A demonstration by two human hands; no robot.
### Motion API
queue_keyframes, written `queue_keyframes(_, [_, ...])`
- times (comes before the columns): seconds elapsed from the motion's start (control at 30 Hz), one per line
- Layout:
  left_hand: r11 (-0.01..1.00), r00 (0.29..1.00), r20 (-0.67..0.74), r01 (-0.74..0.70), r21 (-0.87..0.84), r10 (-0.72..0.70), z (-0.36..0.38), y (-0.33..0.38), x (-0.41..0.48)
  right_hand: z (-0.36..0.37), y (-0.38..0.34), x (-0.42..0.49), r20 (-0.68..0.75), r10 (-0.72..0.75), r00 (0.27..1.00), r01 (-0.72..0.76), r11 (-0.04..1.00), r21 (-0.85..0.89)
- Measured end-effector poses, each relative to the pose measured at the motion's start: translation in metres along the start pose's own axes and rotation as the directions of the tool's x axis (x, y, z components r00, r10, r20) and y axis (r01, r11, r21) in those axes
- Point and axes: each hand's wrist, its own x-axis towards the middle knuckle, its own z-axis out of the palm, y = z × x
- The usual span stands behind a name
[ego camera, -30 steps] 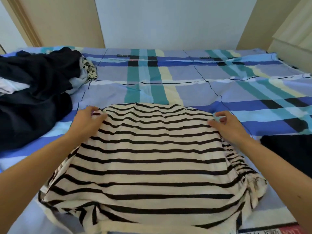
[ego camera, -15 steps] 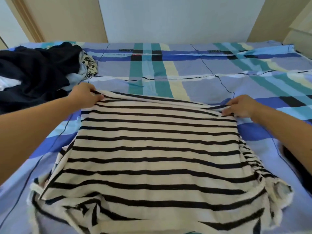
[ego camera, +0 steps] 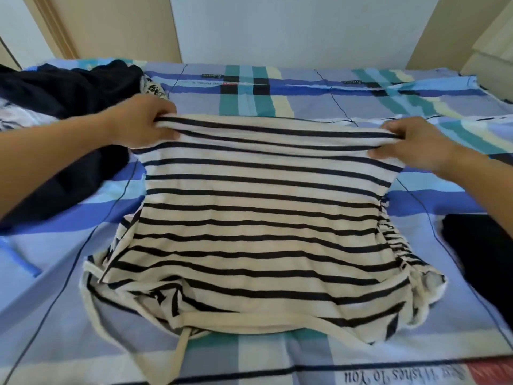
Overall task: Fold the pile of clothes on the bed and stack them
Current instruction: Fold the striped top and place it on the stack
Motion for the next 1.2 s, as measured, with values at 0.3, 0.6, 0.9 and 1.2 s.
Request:
queue_keyframes(0.3, [0.935, 0.909, 0.318, -0.327, 0.138, 0.271, 0.011, 0.014, -0.159, 0.004, 0.026, -0.137, 0.56, 0.017, 0.828, 0.159, 0.951, -0.264])
queue_keyframes(0.6, [0.999, 0.635, 0.771, 0.048, 0.026, -0.05, 0.002, 0.065, -0.171, 0.009, -0.03, -0.158, 0.774, 0.266, 0.574, 0.124, 0.906, -0.404])
queue_keyframes(0.9, [0.961, 0.952, 0.208, 0.253, -0.114, -0.226, 0.094, 0.05, -0.122, 0.069, 0.031, -0.105, 0.185, 0.023, 0.983, 0.014, 0.98, -0.199])
queue_keyframes(1.2, [0.916, 0.917, 0.101, 0.394, -0.082, -0.385, 0.092, -0.005, -0.133, 0.045, 0.048, -0.108, 0.114, 0.145, 0.983, -0.123, 0.976, -0.182])
